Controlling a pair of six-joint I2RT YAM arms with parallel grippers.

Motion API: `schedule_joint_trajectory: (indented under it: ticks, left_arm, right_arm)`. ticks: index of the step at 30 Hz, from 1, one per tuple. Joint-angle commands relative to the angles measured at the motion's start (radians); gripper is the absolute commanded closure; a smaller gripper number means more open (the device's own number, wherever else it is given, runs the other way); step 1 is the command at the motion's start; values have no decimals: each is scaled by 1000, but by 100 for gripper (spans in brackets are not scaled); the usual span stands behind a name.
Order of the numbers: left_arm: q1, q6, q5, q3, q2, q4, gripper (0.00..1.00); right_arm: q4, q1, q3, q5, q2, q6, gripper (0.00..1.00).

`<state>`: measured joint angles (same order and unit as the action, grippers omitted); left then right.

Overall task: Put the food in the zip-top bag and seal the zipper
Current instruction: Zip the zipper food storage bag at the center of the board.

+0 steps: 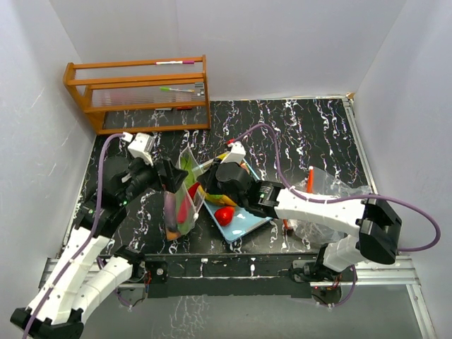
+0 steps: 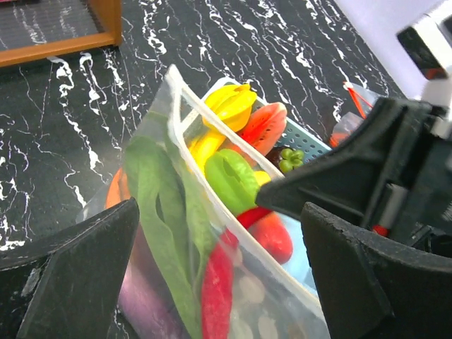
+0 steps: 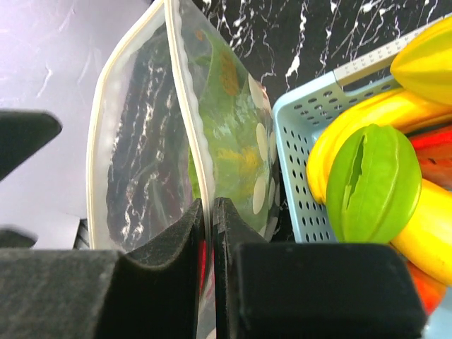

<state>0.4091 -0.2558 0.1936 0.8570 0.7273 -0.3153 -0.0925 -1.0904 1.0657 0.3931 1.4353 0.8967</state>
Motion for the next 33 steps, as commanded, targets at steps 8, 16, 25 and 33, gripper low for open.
schedule_joint_trajectory:
  ticks: [8,16,25,33]
  left_arm:
    - [4,-95,123,-105,-298,-109,3]
    - [3,-133,120,-200,-350,-87,7]
    - [4,-153,78,-218,-350,-66,11]
    - [4,-193,48,-220,-368,-67,3]
  right_arm:
    - [187,22,96,171,114,53,92]
    - [273,26,158,192,187,58,92]
    - [301,48,250,247,254,66,92]
    - [254,53,341,296,350,148,92]
